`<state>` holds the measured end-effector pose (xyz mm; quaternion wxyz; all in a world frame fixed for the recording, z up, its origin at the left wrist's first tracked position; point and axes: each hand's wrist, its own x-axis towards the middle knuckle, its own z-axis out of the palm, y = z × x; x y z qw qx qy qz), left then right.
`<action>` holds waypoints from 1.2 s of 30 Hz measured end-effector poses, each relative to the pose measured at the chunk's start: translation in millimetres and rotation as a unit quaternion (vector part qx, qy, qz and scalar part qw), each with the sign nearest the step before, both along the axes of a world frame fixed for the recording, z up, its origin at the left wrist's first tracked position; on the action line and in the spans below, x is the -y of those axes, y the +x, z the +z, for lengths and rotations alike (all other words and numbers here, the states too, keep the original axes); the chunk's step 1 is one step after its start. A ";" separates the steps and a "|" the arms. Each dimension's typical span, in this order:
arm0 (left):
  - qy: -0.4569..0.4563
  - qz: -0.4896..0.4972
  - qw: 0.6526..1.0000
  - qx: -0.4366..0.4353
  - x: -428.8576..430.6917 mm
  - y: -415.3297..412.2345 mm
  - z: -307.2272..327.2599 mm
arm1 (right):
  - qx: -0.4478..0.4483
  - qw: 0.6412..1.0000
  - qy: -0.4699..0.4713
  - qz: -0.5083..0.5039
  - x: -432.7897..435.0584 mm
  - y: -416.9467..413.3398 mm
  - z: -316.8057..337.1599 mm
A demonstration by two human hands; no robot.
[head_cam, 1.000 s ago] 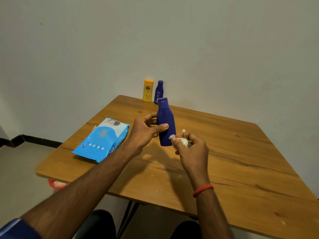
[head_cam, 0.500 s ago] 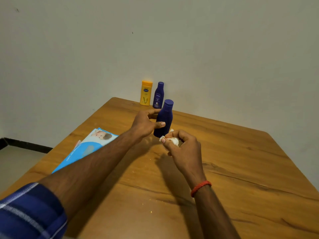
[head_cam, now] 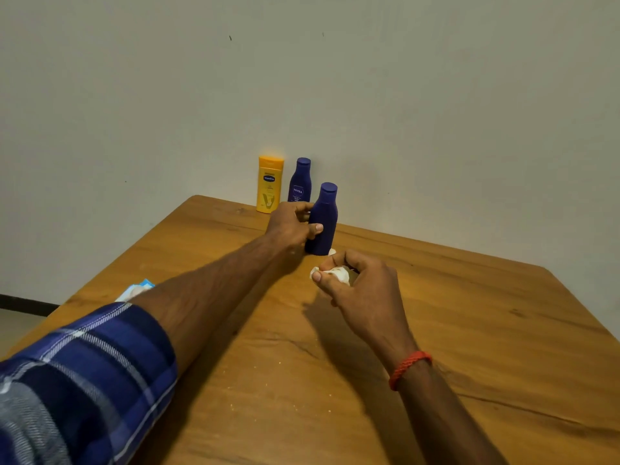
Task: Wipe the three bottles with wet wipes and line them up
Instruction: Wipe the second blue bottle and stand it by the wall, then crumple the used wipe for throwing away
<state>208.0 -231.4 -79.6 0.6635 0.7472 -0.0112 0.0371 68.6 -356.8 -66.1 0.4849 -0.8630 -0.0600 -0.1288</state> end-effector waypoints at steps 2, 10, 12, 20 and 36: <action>0.006 0.015 1.000 0.009 3.9 13.1 -3.5 | 0.003 1.000 -0.004 -0.001 5.0 11.9 0.9; 0.106 0.078 0.989 0.063 13.8 60.1 -18.9 | 0.024 1.000 -0.001 0.002 14.9 35.4 0.7; 0.133 0.084 0.985 0.075 16.8 67.7 -18.5 | 0.025 1.000 0.007 0.008 13.4 38.7 -4.2; 0.205 0.082 0.973 0.069 24.7 87.8 -25.6 | 0.021 1.000 0.020 0.008 15.4 47.5 -17.1; 0.197 0.119 0.970 0.071 36.1 91.8 -35.4 | 0.004 1.000 0.024 0.000 25.9 55.6 -25.7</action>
